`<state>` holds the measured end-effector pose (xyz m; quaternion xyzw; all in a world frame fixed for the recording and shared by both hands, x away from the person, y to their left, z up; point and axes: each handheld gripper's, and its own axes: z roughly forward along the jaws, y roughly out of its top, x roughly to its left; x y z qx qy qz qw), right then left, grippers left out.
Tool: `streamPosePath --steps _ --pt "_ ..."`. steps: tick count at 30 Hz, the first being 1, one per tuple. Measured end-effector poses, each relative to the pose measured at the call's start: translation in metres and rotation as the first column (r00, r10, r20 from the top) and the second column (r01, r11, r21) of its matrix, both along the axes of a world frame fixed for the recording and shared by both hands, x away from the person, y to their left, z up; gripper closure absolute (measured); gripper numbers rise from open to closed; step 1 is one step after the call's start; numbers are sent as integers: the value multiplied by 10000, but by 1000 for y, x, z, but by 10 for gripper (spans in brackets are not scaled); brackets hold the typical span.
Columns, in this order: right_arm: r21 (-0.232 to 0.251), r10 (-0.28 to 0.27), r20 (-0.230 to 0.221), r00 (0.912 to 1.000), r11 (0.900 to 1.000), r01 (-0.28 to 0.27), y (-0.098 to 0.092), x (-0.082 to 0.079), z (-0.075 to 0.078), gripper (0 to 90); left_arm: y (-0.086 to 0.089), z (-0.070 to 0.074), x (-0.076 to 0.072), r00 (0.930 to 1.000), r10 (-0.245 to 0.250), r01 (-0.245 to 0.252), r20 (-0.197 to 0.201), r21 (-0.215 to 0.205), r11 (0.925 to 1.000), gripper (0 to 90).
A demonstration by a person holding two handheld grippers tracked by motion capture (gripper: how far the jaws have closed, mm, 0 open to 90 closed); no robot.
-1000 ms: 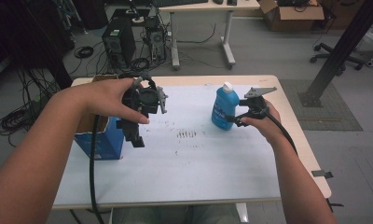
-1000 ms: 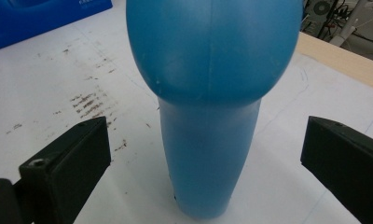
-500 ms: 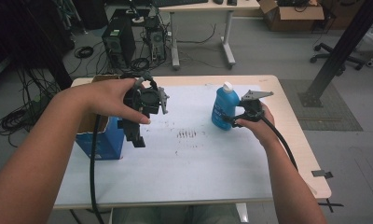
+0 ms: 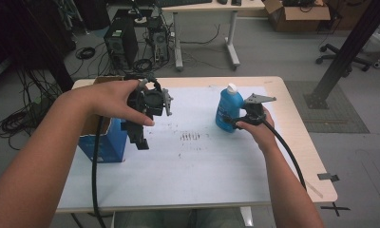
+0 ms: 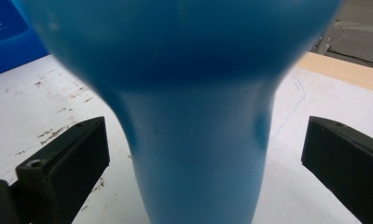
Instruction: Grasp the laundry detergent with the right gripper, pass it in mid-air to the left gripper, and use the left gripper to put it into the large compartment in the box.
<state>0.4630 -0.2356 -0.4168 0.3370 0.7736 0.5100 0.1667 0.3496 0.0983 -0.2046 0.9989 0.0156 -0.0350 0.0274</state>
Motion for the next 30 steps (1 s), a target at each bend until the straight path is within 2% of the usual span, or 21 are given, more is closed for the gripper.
streamPosePath --steps 12,18,25,30 --pt "406 -247 128 9996 9989 241 4 3 -8 8 0 0 0 10000 38 -38 6 -1 10000 53" --pt "358 -392 429 9983 9986 377 8 3 -9 11 0 -1 -1 10000 60 -60 3 -41 10000 53" --pt "475 -631 413 9972 9970 611 7 4 -11 49 0 -1 -1 10000 76 -76 19 -35 10000 53" --pt "566 -511 672 9964 9973 473 10 2 -9 85 -1 -2 0 10000 77 -77 23 -14 10000 53"
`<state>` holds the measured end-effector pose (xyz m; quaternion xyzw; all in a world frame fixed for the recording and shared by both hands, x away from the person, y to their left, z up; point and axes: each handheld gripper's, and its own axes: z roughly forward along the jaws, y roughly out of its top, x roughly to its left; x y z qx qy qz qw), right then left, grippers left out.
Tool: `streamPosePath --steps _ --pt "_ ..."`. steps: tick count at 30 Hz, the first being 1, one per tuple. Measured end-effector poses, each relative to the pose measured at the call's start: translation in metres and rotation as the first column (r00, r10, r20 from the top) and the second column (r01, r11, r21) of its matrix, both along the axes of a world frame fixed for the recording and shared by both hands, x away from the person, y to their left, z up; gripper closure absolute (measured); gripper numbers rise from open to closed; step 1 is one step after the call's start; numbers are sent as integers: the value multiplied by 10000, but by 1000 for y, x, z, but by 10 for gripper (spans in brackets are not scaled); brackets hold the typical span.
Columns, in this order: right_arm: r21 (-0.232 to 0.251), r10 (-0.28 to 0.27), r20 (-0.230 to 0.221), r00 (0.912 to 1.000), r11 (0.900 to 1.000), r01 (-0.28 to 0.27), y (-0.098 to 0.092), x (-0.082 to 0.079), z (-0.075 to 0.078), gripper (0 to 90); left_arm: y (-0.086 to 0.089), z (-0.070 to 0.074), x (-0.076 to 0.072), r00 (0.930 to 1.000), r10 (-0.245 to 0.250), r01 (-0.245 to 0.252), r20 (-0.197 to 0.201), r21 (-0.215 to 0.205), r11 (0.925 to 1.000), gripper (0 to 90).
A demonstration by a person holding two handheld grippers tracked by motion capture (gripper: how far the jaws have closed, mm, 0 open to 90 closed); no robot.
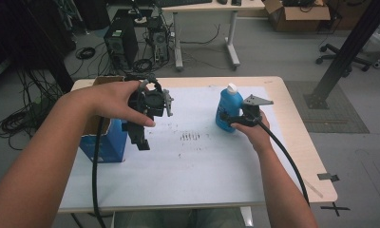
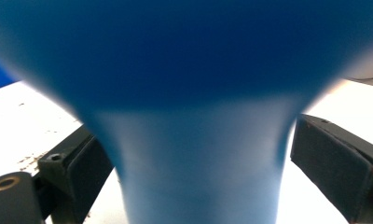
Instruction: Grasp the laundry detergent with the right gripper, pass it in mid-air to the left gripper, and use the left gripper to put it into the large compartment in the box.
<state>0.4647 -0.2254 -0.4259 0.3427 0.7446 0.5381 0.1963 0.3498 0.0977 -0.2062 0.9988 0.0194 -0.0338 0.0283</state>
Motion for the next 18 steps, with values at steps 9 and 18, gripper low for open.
streamPosePath --steps 9,18 --pt "36 -72 102 9999 10000 71 0 -1 1 134 0 0 0 10000 -39 39 -14 -17 10000 53" --pt "-21 2 241 9997 10000 -2 1 -3 0 191 0 -2 1 10000 -49 49 -36 -30 10000 53"
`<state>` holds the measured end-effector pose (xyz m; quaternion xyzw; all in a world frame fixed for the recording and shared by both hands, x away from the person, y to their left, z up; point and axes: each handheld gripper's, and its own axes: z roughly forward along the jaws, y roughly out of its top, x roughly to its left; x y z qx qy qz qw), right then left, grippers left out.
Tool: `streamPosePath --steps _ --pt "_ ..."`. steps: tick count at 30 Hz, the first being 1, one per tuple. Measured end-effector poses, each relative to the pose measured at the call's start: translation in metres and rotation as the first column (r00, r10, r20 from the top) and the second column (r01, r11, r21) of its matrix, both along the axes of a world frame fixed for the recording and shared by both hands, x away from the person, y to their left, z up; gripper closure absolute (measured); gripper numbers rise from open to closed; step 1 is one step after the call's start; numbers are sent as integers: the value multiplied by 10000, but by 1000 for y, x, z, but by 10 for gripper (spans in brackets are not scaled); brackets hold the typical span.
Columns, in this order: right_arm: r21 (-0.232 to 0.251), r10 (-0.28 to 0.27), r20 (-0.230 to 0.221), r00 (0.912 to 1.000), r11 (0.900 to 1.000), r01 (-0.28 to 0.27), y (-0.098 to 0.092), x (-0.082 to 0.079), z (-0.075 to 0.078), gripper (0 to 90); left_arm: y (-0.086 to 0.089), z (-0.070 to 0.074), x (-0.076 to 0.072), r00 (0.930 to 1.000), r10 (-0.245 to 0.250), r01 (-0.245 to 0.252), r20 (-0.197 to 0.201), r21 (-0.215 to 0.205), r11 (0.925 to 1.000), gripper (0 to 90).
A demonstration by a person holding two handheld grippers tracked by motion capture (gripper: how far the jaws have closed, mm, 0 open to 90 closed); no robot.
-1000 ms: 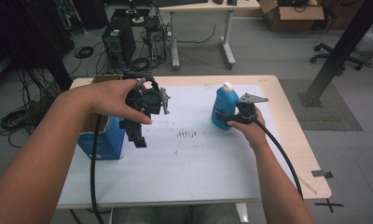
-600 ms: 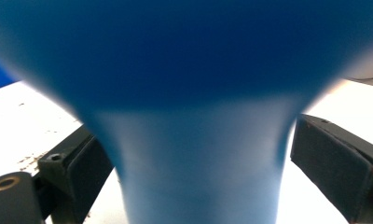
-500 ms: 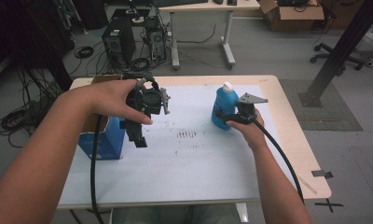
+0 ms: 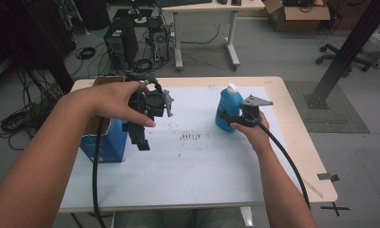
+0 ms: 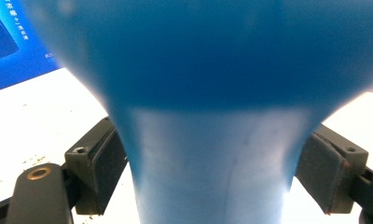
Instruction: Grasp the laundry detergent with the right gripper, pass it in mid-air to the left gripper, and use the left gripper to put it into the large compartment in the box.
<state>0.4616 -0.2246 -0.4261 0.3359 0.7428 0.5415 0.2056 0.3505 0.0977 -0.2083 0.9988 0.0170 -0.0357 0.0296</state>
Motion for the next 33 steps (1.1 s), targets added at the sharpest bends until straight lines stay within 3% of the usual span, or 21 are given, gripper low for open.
streamPosePath --steps 11,16,33 --pt "-34 87 423 9991 10000 -86 -1 -3 -3 301 -1 0 0 10000 1 -1 -19 -8 10000 53" --pt "-263 129 662 9977 9996 -112 1 -4 -4 348 -2 0 1 10000 -25 25 -44 0 10000 53" --pt "-1 172 744 9971 9999 -172 1 -4 -8 442 -2 -1 1 10000 10 -10 -34 -15 10000 53"
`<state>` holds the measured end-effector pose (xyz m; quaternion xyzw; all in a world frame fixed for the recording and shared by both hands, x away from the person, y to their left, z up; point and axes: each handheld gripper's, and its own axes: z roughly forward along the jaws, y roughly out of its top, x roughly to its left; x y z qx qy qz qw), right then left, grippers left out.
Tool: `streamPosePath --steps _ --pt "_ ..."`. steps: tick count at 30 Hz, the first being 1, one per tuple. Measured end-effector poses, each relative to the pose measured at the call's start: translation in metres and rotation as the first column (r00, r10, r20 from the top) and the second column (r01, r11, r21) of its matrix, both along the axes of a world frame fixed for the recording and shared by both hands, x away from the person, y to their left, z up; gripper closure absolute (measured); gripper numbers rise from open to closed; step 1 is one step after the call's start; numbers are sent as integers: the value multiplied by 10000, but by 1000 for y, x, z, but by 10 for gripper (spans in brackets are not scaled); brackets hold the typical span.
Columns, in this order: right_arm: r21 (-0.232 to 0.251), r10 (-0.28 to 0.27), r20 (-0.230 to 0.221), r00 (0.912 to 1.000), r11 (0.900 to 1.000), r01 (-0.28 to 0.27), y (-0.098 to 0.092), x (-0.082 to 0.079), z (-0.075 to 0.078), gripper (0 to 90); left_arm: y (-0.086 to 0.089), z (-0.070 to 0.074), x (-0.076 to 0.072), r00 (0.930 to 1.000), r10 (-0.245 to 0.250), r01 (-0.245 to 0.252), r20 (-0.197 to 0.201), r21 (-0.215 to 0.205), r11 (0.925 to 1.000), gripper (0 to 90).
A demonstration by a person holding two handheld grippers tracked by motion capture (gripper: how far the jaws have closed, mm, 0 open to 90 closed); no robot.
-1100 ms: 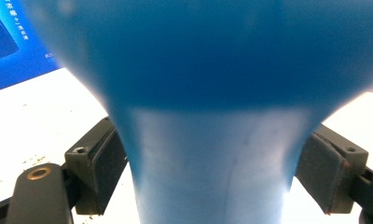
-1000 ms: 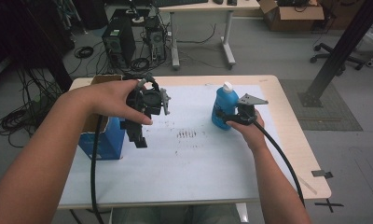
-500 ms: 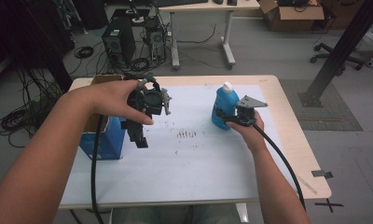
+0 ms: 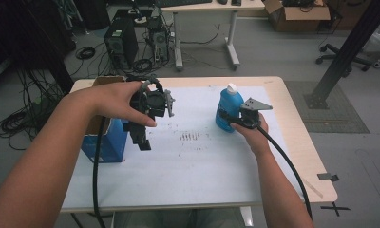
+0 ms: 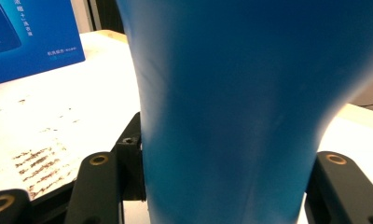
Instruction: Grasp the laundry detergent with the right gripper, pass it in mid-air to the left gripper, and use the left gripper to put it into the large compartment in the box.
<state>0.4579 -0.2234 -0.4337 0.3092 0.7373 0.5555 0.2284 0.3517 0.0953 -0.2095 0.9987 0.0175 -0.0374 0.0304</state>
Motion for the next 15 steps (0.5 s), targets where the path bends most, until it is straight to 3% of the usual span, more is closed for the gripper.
streamPosePath --steps 7,10,15 --pt "71 54 -50 10000 10000 -53 -1 0 0 461 -2 -1 0 10000 -50 50 -15 14 10000 53" --pt "403 63 -268 9996 9992 -52 -3 1 1 464 -3 -1 1 10000 -72 72 -29 22 10000 53" --pt "402 222 -59 9997 9989 -220 -4 0 9 467 -5 -2 1 10000 -69 69 -2 -27 10000 53"
